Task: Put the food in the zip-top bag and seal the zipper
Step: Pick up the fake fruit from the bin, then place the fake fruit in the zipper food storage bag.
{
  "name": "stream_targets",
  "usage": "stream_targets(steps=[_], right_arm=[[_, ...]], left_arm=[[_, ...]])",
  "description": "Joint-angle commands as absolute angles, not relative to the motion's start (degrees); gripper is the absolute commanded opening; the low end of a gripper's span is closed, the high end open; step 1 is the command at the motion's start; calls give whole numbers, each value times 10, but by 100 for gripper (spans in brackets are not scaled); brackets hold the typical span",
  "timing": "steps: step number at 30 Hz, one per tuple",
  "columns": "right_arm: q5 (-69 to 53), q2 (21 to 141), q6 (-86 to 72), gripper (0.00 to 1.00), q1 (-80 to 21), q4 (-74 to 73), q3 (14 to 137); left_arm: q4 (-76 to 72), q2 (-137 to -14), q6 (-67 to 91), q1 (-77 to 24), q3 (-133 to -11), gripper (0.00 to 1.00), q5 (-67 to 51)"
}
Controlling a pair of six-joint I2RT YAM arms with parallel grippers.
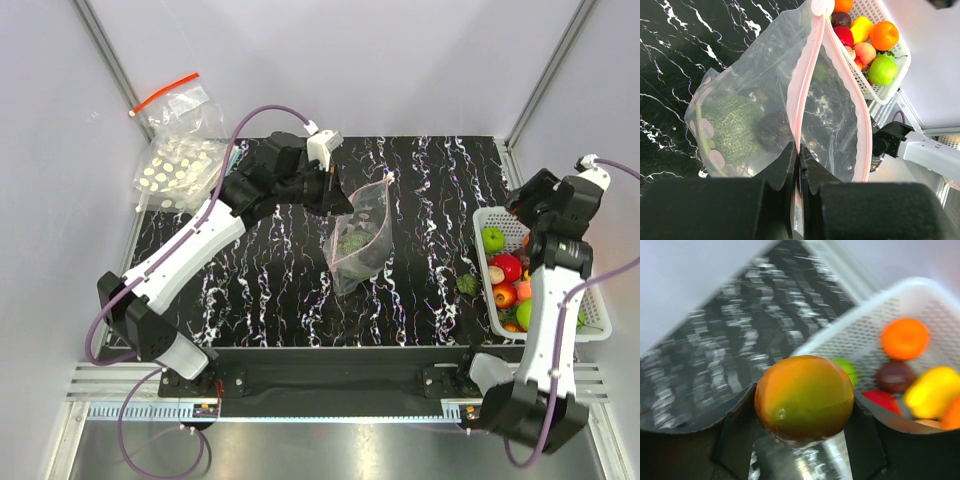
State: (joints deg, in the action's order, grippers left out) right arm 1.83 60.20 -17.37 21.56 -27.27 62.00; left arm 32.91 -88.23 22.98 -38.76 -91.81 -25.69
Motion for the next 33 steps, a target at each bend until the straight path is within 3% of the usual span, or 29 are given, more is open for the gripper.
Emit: stream_targets(steps=[1,8,17,25,28,33], right_arm=[[-148,531,-217,57,191,-301,668],[-290,512,-250,57,66,-344,758],[-330,523,-269,53,3,-345,816],[-243,577,-244,50,-150,-353,860],[-156,610,-229,50,-251,-353,871],[-77,649,-201,50,-325,-350,882]], left_arm=[[306,-850,217,-385,-912,8,-258],[301,-848,214,-382,-903,8,-261],[301,-842,218,-375,-904,8,-265],[302,-841,221,-373,-905,8,-272],[301,-841,221,-372,-905,8,-274],[301,-838,222,-369,-905,8,-275]])
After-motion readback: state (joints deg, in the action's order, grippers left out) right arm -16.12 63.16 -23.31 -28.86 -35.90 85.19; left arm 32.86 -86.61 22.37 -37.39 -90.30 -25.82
